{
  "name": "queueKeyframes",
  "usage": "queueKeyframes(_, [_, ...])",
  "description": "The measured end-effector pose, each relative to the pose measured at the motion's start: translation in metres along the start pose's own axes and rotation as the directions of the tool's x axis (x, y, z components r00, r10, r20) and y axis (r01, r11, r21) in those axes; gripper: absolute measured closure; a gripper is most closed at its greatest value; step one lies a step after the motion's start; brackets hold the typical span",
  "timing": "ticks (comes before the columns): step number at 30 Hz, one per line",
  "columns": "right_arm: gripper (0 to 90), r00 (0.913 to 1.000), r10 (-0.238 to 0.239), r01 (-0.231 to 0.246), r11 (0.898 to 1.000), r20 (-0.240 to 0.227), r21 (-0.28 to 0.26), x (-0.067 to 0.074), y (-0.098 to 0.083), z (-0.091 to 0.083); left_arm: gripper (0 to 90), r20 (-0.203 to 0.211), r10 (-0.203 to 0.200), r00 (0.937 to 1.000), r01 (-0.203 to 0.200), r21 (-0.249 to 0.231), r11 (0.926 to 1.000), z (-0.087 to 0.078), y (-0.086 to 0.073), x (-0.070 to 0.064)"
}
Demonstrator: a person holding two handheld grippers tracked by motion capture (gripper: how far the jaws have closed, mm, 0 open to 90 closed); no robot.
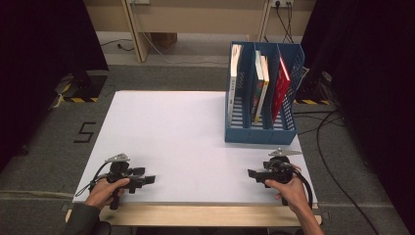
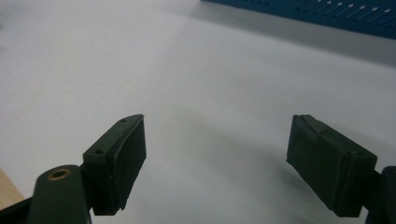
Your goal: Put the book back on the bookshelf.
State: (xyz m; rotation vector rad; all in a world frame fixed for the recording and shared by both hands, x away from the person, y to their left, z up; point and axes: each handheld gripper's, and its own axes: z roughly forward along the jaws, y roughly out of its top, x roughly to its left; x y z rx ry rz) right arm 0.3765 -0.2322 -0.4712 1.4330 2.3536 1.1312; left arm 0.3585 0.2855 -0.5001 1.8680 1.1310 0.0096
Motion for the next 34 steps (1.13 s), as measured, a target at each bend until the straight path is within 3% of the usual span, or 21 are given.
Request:
queueKeyframes(4, [17.8,0.9999,-0.004,0.005,1.0,-0.017,0.027,0.001,-0.006,0.002,24.0,-0.003,0.012,0.9999,-0.012,0.002,0.9999,0.0,0.0,0.0])
queueKeyframes(12, [15.9,0.9939,-0.099,0.095,0.992,0.048,0.079,0.009,-0.015,0.005,23.2,-0.011,0.039,0.9992,-0.039,0.007,0.9992,0.001,-0.001,-0.003])
queueKeyframes(16, [11.8,0.9822,-0.171,0.165,0.983,0.077,0.085,0.016,-0.02,0.008,22.2,-0.014,0.06,0.9981,-0.06,0.012,0.9981,0.002,-0.001,-0.004])
queueKeyframes(19, [9.7,0.9656,-0.239,0.229,0.968,0.101,0.101,0.021,-0.024,0.011,21.6,-0.015,0.068,0.9976,-0.067,0.013,0.9976,0.002,-0.001,-0.004])
queueKeyframes(34, [9.7,0.9666,-0.233,0.228,0.972,0.106,0.058,0.02,-0.029,0.01,20.9,-0.025,0.103,0.9944,-0.102,0.023,0.9945,0.003,-0.001,-0.006])
